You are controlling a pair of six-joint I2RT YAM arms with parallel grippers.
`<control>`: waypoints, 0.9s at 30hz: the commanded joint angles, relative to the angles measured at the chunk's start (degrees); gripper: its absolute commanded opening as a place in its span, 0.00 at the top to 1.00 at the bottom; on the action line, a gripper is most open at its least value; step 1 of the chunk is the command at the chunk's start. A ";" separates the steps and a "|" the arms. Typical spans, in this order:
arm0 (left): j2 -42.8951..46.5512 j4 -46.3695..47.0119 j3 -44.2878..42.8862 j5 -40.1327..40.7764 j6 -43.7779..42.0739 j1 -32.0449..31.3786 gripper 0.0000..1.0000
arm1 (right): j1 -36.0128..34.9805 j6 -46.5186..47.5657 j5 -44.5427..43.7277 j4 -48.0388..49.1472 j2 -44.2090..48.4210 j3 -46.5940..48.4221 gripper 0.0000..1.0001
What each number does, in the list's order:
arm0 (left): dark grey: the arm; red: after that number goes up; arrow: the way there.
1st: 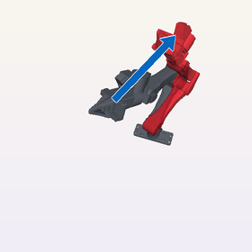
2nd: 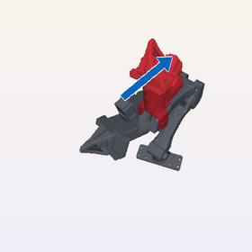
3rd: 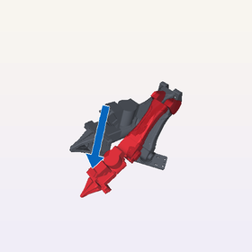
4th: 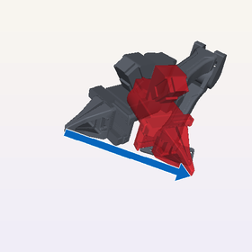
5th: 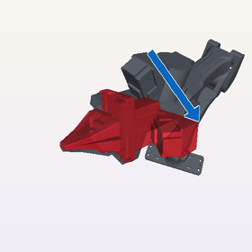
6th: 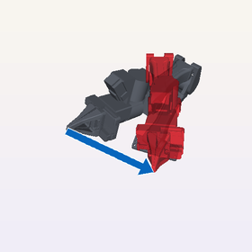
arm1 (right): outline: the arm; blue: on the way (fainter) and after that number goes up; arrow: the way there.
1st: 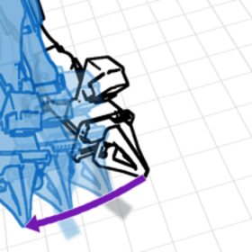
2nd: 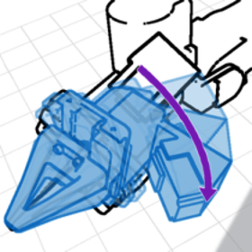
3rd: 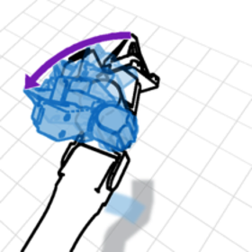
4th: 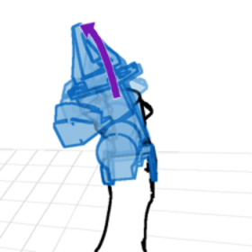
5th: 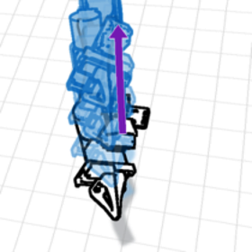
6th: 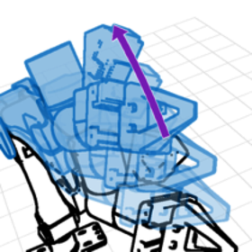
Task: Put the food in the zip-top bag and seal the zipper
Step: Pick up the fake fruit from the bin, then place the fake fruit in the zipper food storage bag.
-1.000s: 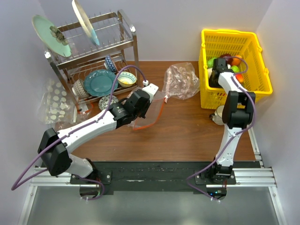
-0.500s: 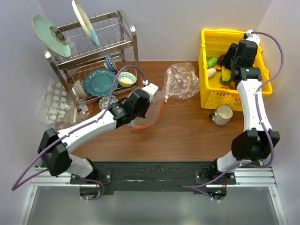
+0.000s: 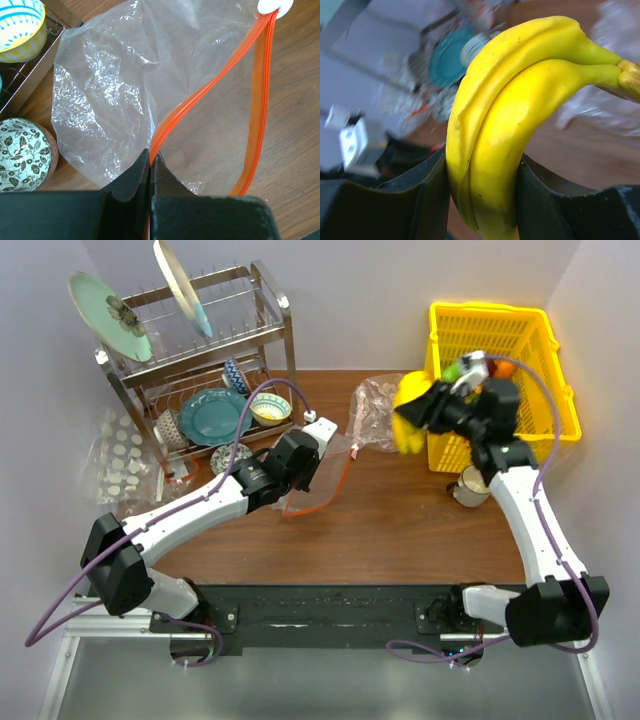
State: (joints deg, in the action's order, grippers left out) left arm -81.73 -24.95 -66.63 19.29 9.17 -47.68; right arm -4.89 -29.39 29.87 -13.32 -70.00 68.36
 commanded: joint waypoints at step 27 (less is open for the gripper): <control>-0.01 -5.64 -9.13 -10.49 0.59 0.75 1.00 | -25.88 0.47 25.85 18.85 21.58 -23.88 0.59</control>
State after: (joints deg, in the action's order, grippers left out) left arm -81.97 -29.67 -72.44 12.51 9.43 -47.27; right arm -30.63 -29.82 52.10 0.01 -48.36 44.18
